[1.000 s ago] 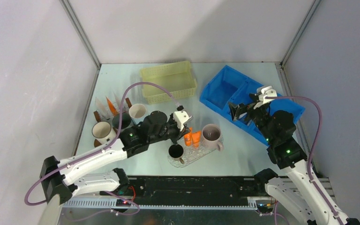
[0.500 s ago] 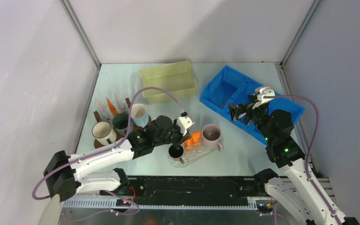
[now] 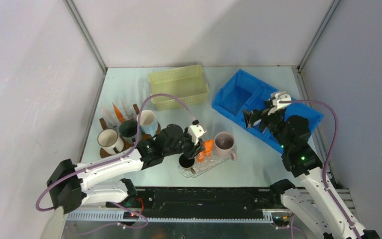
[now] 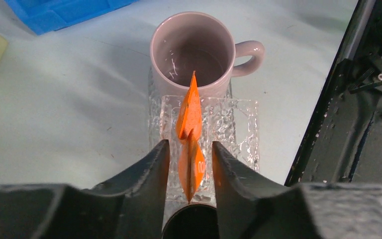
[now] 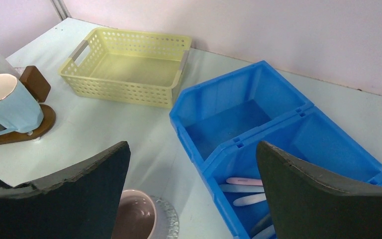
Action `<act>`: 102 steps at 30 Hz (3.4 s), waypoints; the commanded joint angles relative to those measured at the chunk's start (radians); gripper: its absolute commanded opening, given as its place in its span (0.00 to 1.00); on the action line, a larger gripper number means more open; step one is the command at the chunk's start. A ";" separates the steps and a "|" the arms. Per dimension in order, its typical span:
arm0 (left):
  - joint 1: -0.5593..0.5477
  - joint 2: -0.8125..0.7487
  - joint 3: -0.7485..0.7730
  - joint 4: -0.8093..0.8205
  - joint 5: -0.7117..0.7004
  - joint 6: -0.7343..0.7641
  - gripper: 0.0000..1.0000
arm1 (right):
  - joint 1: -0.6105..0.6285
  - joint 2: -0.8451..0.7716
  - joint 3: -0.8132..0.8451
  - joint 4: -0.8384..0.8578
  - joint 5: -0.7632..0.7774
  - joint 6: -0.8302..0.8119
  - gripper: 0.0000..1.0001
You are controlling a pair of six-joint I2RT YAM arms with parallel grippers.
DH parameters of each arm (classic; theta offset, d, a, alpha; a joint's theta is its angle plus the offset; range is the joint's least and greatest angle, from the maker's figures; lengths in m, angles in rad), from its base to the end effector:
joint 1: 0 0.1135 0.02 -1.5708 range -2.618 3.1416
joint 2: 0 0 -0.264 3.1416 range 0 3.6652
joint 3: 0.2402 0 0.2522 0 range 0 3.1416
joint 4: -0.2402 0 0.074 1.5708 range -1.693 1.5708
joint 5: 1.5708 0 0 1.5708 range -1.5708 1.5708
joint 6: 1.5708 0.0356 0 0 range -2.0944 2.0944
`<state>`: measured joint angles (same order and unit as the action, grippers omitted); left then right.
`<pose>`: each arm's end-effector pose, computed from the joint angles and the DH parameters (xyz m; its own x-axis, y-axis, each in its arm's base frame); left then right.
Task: Prepare toiletry sets of a toothbrush and toothpaste on the tray
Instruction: Place the toothpaste in the toothpaste holder, then pick up the toothbrush from the storage box.
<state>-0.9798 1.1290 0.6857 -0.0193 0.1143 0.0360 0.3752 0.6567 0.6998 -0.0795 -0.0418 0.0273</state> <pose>0.1370 -0.2115 0.2525 -0.2167 0.3872 -0.8961 0.8902 0.4551 -0.0187 0.1507 0.0610 0.3412 -0.0449 0.0116 -0.9989 -0.4039 0.9143 0.0288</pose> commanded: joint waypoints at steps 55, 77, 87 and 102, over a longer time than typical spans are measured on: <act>0.393 -0.504 -0.126 -0.026 -0.607 -0.138 1.00 | -0.208 1.209 0.605 -0.766 0.459 1.286 0.38; 0.442 -0.512 -0.159 0.039 -0.541 -0.156 0.99 | -0.204 1.303 0.729 -0.956 0.578 1.269 0.45; 0.446 -0.515 -0.165 0.048 -0.536 -0.165 0.99 | -0.240 1.348 0.691 -0.878 0.470 1.244 0.40; 0.450 -0.523 -0.173 0.063 -0.523 -0.173 0.99 | -0.241 1.278 0.677 -0.866 0.519 1.137 0.00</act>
<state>-0.5377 0.6205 0.5190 -0.0078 -0.4152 -0.1242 0.1356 1.9865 1.3907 -0.9272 0.4278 1.1866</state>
